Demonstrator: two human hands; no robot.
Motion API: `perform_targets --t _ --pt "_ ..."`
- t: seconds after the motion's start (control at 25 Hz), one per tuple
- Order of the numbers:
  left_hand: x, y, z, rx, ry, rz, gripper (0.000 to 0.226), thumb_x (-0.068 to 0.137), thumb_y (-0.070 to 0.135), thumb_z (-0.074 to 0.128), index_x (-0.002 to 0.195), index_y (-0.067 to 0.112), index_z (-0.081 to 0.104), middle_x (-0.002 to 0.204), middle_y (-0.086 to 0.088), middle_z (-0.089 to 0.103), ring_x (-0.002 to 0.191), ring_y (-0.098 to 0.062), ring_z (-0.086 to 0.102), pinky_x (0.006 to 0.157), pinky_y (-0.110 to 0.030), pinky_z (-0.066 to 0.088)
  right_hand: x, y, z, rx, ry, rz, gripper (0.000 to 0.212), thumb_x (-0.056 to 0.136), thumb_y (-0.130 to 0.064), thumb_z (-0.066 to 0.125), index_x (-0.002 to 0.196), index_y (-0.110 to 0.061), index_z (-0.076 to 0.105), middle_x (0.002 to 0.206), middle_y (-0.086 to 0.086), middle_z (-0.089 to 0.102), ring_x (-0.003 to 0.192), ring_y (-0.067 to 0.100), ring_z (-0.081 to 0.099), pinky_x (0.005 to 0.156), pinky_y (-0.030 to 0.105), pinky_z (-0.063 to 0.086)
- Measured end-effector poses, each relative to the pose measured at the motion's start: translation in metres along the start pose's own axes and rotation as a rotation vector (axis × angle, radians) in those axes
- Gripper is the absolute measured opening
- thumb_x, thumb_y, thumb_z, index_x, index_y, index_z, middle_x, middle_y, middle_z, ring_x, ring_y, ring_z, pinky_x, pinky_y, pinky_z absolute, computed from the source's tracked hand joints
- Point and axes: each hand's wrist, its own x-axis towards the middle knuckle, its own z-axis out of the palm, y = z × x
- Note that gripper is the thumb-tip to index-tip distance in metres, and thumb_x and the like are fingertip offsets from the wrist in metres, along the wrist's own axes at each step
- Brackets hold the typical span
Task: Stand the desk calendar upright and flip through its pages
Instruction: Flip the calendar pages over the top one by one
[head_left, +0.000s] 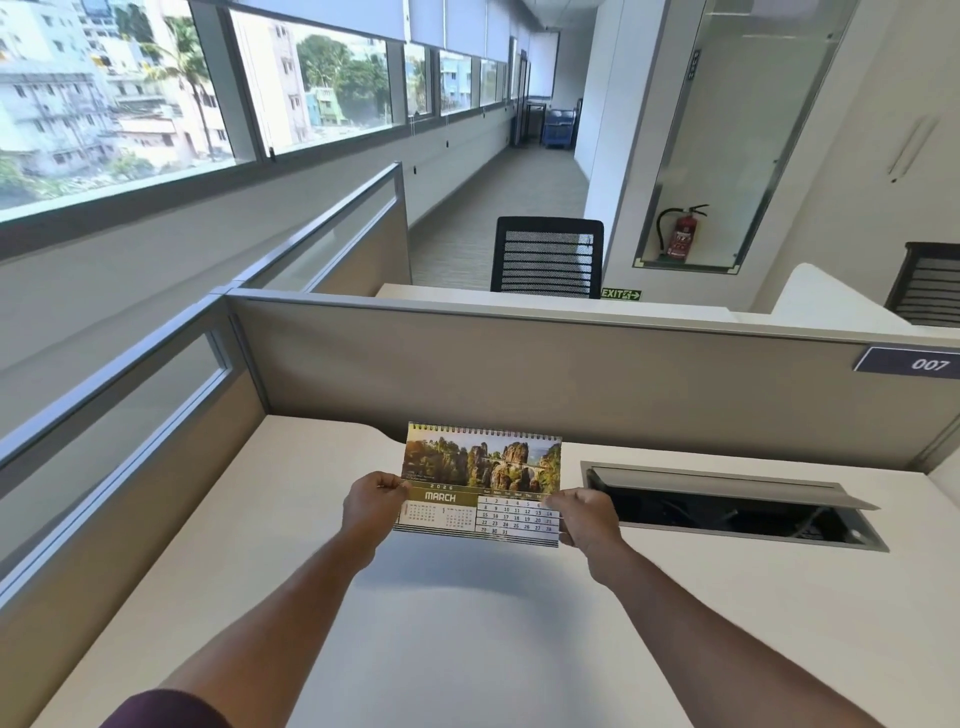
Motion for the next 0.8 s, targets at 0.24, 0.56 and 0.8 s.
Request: perform_targets --t 0.24,0.56,0.8 --pt "0.001 0.027 -0.024 -0.591 -0.236 -0.053 0.055 0.103 0.049 0.034 0.093 0.005 0.066 0.090 -0.015 0.075 0.088 -0.028 0.070 0.091 -0.043 0.055 -0.008 -0.039 -0.011 0.421 -0.103 0.018 0.053 0.091 -0.060 0.058 0.096 -0.009 0.074 0.094 0.013 0.081 0.080 0.029 0.077 0.072 0.035 0.058" --pt "0.025 0.048 -0.006 0.279 -0.146 0.547 0.042 0.100 0.012 0.053 0.140 0.024 0.053 0.138 -0.005 0.060 0.123 -0.029 0.052 0.106 -0.046 0.048 0.001 -0.077 -0.004 0.259 -0.052 -0.339 0.025 0.093 -0.032 0.058 0.102 -0.021 0.079 0.105 -0.003 0.081 0.107 0.023 0.074 0.080 0.033 0.052" --pt "0.039 0.030 0.008 0.506 -0.126 0.607 0.057 0.093 0.013 0.059 0.147 0.020 0.043 0.157 -0.001 0.041 0.149 -0.029 0.025 0.121 -0.041 0.025 0.018 -0.053 -0.008 -0.594 0.090 -0.664 0.040 0.091 -0.035 0.059 0.131 -0.034 0.067 0.139 -0.006 0.062 0.137 0.011 0.048 0.105 0.035 0.046"
